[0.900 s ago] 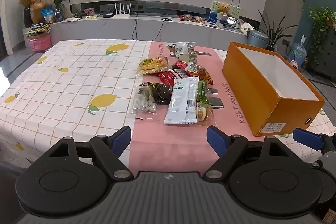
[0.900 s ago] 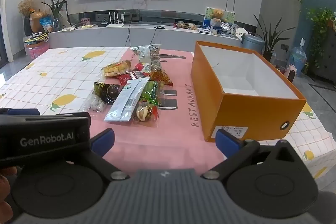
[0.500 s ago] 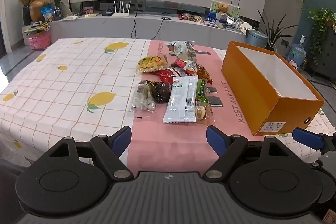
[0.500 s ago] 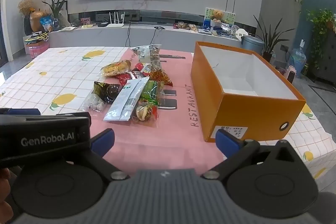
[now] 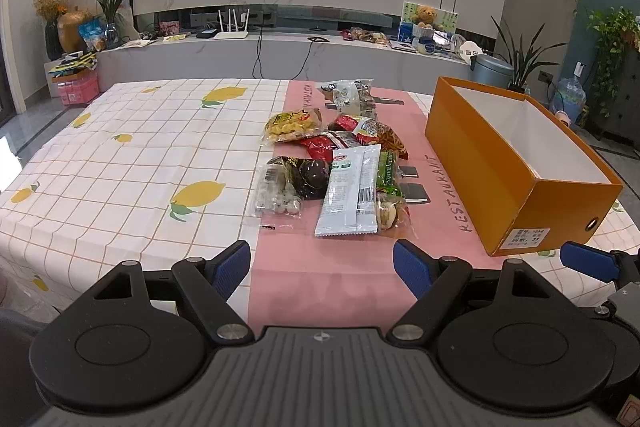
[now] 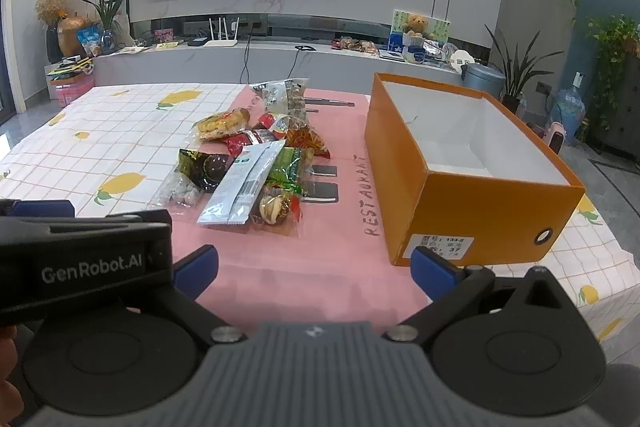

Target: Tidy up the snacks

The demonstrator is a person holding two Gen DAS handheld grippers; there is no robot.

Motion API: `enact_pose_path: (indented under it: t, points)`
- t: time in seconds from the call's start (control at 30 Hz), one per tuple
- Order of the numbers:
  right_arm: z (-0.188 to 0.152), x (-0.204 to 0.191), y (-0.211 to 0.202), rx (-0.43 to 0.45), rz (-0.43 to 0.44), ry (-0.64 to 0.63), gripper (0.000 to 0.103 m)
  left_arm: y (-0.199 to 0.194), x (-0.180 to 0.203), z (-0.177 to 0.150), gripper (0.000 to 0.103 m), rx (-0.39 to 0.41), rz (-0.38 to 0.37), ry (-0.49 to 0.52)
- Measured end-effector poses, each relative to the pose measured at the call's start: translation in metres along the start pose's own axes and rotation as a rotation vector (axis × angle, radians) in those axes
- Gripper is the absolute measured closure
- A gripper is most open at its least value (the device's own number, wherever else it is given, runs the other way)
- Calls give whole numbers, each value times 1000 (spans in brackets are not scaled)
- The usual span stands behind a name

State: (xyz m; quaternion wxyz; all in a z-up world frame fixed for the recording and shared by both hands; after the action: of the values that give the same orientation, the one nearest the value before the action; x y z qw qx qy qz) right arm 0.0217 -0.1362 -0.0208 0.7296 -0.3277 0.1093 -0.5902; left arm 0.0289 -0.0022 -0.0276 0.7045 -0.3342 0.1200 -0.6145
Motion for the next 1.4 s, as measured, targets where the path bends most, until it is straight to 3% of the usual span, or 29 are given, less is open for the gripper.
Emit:
enact_pose_path:
  t: [1.4]
  points:
    - [-3,-2,4,-15,13,-9,3,1,-1,-4,8,15,14,21]
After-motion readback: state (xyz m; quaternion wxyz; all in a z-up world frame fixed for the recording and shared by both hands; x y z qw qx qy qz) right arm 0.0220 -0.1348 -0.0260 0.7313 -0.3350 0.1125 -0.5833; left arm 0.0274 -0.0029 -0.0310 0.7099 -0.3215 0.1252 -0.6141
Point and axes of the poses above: each gripper's, at about its wrist camera, not at the fingertips, and y roughly the way its jaws point, x to its right, z to its top, the point moved 4 cm from there along y, roughly the way its jaws point, and after that the axes turned 13 degrees about -y, right-handed, at the moved point
